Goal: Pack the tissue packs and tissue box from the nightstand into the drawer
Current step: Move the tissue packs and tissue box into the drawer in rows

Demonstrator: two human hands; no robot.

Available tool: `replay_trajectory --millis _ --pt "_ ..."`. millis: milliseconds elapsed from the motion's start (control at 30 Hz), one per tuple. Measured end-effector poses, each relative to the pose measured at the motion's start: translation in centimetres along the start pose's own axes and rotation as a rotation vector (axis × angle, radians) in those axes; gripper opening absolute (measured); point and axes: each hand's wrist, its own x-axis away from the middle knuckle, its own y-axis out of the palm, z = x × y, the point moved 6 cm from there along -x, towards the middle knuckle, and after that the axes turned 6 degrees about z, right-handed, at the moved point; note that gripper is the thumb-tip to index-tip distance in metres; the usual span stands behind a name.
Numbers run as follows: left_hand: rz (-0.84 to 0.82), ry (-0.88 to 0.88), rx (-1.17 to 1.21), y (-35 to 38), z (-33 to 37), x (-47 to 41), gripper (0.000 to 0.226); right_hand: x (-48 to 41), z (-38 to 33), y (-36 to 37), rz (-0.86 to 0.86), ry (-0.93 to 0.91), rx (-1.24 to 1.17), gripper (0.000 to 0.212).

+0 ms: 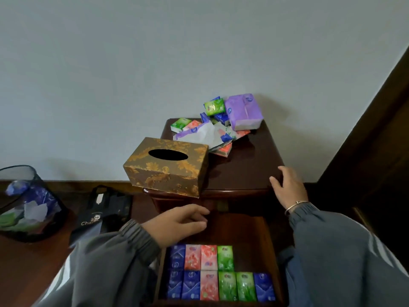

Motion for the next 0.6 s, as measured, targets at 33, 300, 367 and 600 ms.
replay_trajectory --millis 33,300,367,600 --pt "0.017 0.071 0.006 -1.0 1.9 0.0 0.028 -0.6 -0.5 1.2 -0.036 -0.004 0.076 0.05" --pt "0.545 0.274 0.039 -12.3 7.5 -5.0 0.016 -5.9 -2.0 6.0 -0.226 0.062 0.333 0.062" --pt "0.723 0.247 -0.075 -15.6 7.4 -7.5 0.016 -6.9 -2.5 6.6 -0.227 0.047 0.354 0.063" --pt "0.727 0.018 -0.45 -21.7 5.2 -21.5 0.033 -7.7 -2.5 7.2 -0.165 0.057 0.402 0.065"
